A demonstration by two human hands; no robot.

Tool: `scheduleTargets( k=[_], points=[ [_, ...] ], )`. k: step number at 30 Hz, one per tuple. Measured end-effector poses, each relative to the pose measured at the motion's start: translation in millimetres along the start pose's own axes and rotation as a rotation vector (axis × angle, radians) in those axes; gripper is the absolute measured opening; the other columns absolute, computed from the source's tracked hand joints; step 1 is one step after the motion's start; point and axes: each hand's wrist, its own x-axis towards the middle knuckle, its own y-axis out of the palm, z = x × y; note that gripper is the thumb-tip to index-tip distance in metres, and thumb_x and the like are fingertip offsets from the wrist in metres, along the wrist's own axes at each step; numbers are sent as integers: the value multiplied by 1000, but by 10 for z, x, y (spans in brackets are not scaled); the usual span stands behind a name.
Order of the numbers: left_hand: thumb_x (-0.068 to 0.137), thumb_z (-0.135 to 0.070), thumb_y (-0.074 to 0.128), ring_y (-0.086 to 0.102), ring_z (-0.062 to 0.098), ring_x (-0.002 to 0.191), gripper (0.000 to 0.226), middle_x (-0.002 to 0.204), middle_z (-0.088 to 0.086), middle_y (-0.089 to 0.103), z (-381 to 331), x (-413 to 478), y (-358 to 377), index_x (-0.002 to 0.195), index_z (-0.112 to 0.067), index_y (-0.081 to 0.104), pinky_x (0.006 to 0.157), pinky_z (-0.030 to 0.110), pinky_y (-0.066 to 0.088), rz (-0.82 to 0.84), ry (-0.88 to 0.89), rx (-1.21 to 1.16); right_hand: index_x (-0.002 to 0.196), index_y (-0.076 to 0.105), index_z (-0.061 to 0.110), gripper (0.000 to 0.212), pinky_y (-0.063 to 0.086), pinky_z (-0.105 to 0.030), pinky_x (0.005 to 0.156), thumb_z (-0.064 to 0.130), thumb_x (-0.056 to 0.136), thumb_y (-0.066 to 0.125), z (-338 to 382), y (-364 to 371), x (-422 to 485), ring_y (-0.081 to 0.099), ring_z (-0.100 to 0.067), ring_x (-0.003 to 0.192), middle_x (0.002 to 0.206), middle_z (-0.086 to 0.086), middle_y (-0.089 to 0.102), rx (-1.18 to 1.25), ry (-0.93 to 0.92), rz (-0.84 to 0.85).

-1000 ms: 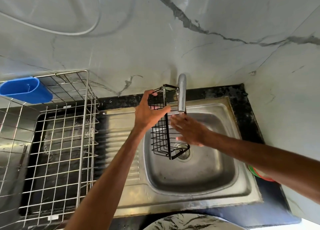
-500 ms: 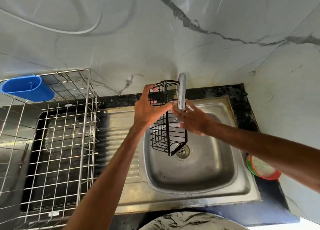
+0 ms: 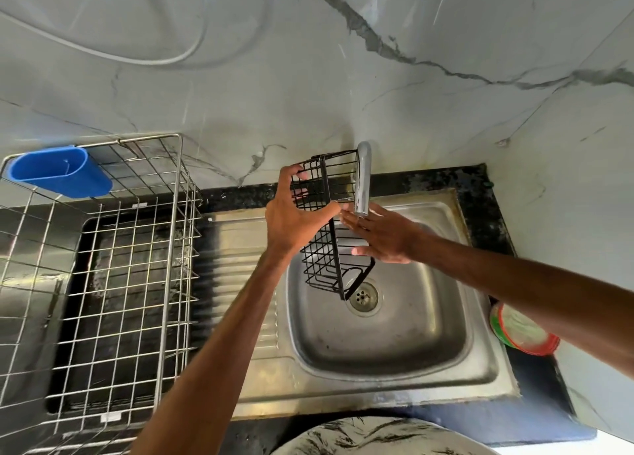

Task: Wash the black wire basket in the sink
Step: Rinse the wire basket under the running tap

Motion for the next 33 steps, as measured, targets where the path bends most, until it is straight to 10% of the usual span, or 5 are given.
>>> scheduleTargets(
  k=[9,16,19,30,33],
  points=[
    [66,-46,85,63,-2,104,76,115,-26,58,165,-145,9,130,-34,47,99,47,54,-72,-83,-55,151,44,13,80,14,-43,127,62,104,1,526,622,-323,18,-18,155,160,-5,37,499,11,-22],
    [63,-55,84,58,-9,100,73,105,-26,57,126,-406,52,122,-40,44,101,48,53,-238,-165,-152,109,70,16,22,57,-24,87,25,90,75,853,613,-244,66,-11,104,114,1,70,1170,903,-664],
    [64,-55,86,60,-2,97,70,104,-25,58,84,-511,55,117,-49,41,91,49,56,-266,-170,-160,117,59,17,32,44,-10,68,29,91,74,942,577,-57,58,-12,99,112,3,57,1504,1216,-482],
    [58,-98,60,61,29,123,126,148,20,51,66,-469,-262,154,-23,25,112,52,47,65,-396,-308,112,64,-10,32,63,-37,66,-3,101,35,807,426,73,75,-29,74,94,-25,74,2211,1179,-425],
    [66,-105,38,59,18,97,82,99,-4,61,83,-294,-438,96,-31,59,104,61,51,178,-446,-221,112,64,-10,33,63,-41,69,-3,99,34,687,464,34,75,-37,86,99,-28,74,2134,1150,-403]
  ],
)
